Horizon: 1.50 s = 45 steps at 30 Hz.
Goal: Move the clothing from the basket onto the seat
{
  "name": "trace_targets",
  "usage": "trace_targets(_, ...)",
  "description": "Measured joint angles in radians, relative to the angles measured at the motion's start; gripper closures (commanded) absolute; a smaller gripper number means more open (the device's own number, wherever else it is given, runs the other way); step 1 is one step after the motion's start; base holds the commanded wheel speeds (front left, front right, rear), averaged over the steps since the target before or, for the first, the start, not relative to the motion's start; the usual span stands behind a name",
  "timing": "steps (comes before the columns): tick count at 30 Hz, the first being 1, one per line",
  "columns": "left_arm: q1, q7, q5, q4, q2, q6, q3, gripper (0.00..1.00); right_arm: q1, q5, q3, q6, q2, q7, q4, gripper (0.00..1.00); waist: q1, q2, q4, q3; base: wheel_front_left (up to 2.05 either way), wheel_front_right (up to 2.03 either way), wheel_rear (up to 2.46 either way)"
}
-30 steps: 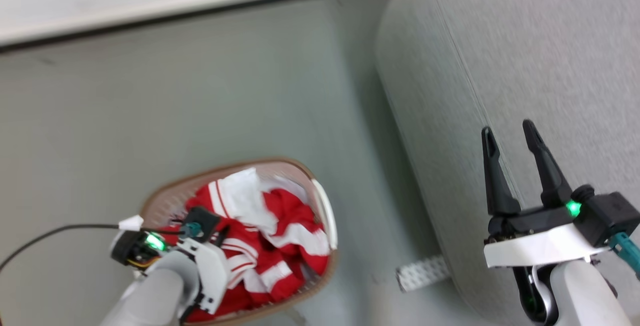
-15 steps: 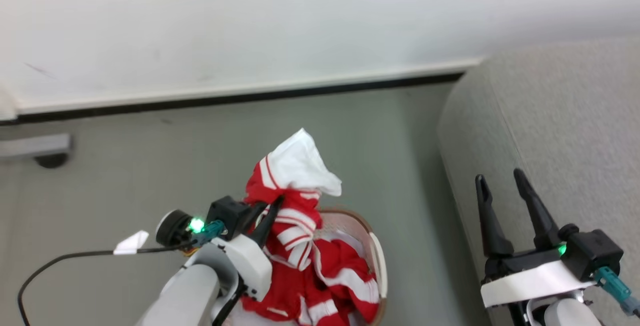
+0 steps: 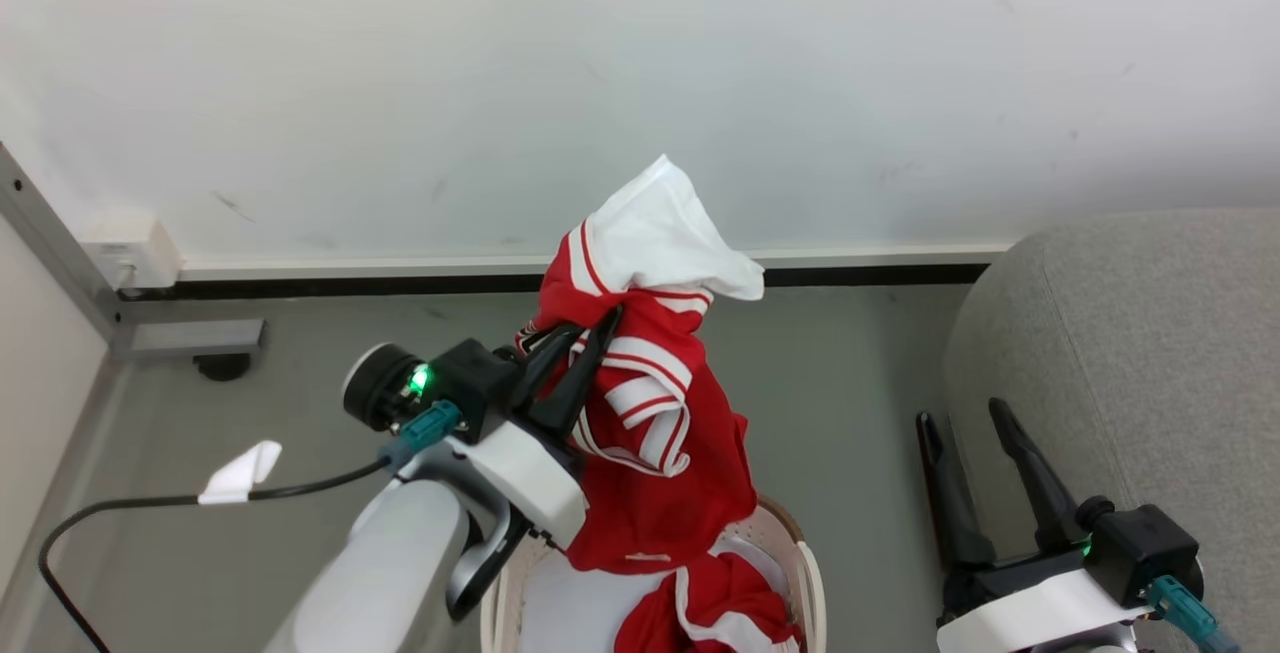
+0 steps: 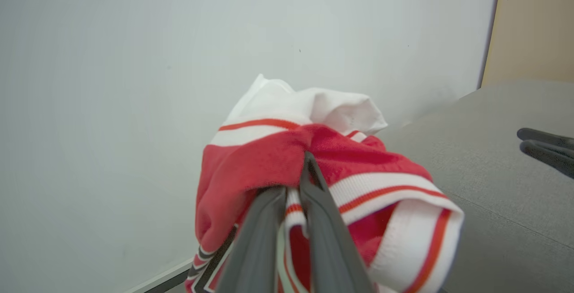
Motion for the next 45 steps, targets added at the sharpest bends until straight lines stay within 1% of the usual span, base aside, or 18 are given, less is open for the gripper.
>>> trace_targets(3,-0.011,0.002,-0.013,-0.02,-0.003,0.0,0.0,1.0,0.005,0.002,0.019,0.0,0.0,0.0,0.006,0.0,0.0,0.0,0.013,-0.018,0.0,0.0,0.0)
trace_targets(6,-0.025,0.03,-0.046,-0.078,-0.019,0.0,0.004,1.0,0.016,0.012,0.04,0.0,0.0,0.0,0.009,0.0,0.0001,0.0,0.028,-0.034,0.0,0.0,0.0)
trace_targets(11,-0.019,0.062,-0.065,-0.141,-0.029,0.001,-0.006,1.0,0.019,0.018,0.078,0.0,0.0,0.0,0.017,0.0,0.0001,0.0,0.042,-0.042,0.0,0.0,0.0)
trace_targets(17,0.003,0.076,-0.086,-0.185,-0.035,0.001,-0.017,1.0,0.017,0.017,0.11,0.0,0.0,0.0,0.035,0.0,0.0002,0.0,0.058,-0.046,0.0,0.0,0.0)
trace_targets(20,0.008,0.078,-0.097,-0.205,-0.041,0.001,-0.031,1.0,0.012,0.017,0.143,0.0,-0.006,0.0,0.051,0.0,0.0002,0.0,0.07,-0.048,0.0,0.0,0.0)
trace_targets(26,0.028,0.092,-0.109,-0.232,-0.063,0.001,-0.092,1.0,-0.059,0.018,0.243,0.0,-0.034,0.0,0.124,0.0,0.0002,-0.0001,0.109,-0.049,0.0,0.0,0.0)
trace_targets(33,0.043,0.097,-0.128,-0.247,-0.085,-0.001,-0.18,1.0,-0.149,0.046,0.337,0.0,-0.06,0.0,0.239,0.0,0.0003,-0.0001,0.181,-0.053,0.0,0.0,0.0)
trace_targets(41,0.043,0.097,-0.162,-0.266,-0.099,-0.002,-0.265,1.0,-0.215,0.12,0.459,0.0,-0.075,0.0,0.373,0.0,0.0003,-0.0001,0.26,-0.065,0.0,0.0,0.0)
trace_targets(44,0.043,0.096,-0.17,-0.27,-0.1,-0.002,-0.277,1.0,-0.234,0.149,0.479,0.0,-0.071,0.0,0.409,0.0,0.0003,-0.0001,0.279,-0.068,0.0,0.0,0.0)
trace_targets(45,0.042,0.096,-0.17,-0.271,-0.101,-0.002,-0.279,1.0,-0.24,0.157,0.482,0.0,-0.069,0.0,0.419,0.51,0.0003,-0.0001,0.283,-0.069,0.0,0.0,0.0)
